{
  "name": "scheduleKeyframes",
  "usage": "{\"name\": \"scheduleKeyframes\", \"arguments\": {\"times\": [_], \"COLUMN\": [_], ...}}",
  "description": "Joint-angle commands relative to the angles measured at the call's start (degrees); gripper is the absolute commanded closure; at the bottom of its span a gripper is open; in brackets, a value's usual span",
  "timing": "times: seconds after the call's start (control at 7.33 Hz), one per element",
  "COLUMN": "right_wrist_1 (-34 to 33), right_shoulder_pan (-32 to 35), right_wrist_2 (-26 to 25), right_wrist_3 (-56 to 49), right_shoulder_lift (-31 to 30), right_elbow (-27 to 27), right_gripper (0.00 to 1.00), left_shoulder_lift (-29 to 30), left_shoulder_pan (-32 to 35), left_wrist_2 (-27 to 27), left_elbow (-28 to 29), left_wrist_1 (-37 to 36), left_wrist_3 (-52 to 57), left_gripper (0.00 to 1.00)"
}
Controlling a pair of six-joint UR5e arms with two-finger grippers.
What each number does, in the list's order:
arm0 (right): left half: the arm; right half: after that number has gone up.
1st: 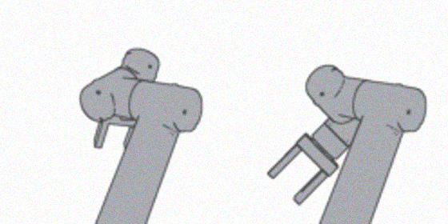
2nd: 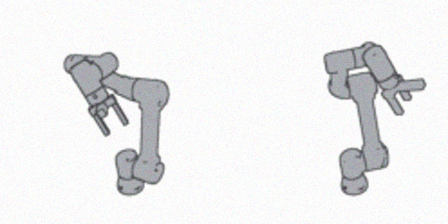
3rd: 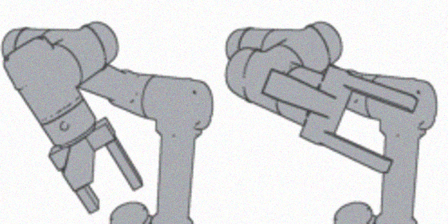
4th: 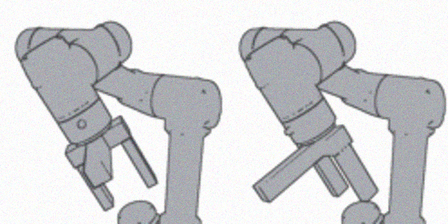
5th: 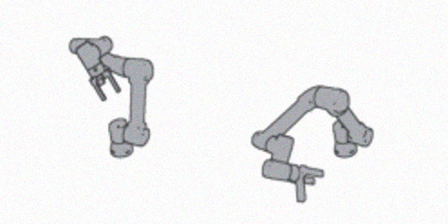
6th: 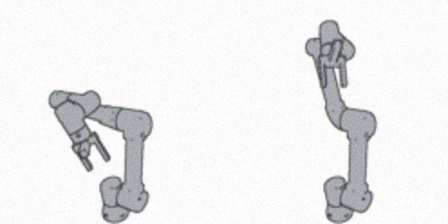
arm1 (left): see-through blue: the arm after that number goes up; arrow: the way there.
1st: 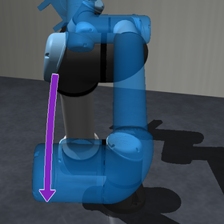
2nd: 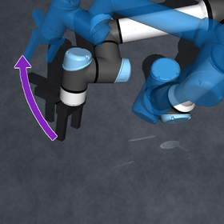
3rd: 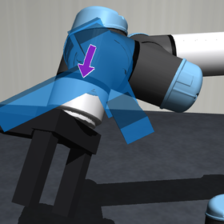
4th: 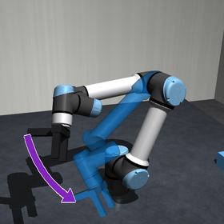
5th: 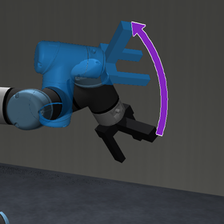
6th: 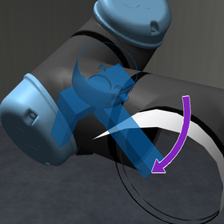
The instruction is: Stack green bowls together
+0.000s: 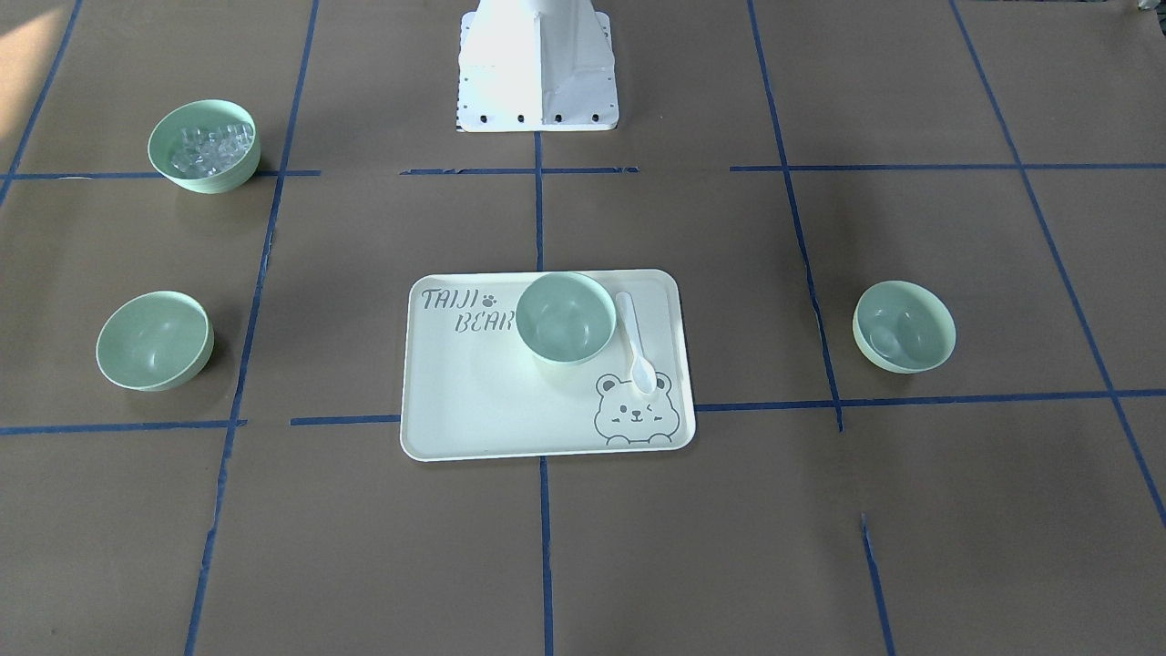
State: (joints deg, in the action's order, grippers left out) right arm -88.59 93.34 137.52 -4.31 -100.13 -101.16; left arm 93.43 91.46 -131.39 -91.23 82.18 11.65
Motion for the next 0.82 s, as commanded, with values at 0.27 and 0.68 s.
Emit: {"name": "scheduleKeyframes", "arguments": {"times": [0.27,0.68], "right_wrist_1": [-0.09,0.44], "right_shoulder_pan": [0.00,-0.09], "right_wrist_2": [-0.06,0.38], "right_wrist_3": [0.09,0.26], "right_shoulder_lift": [0.20,0.37], "right_elbow": [0.00,0.17], "right_gripper": [0.00,0.00], "left_shoulder_lift": [0.70,0.70], "left_shoulder_pan": [-1.36,-14.25], "left_wrist_2": [-2.18,-3.60], "left_elbow": [-1.14,-5.09], "left_wrist_1": [0.44,10.50], "left_wrist_3": [-1.44,-20.61], "left_gripper": [0.00,0.00]}}
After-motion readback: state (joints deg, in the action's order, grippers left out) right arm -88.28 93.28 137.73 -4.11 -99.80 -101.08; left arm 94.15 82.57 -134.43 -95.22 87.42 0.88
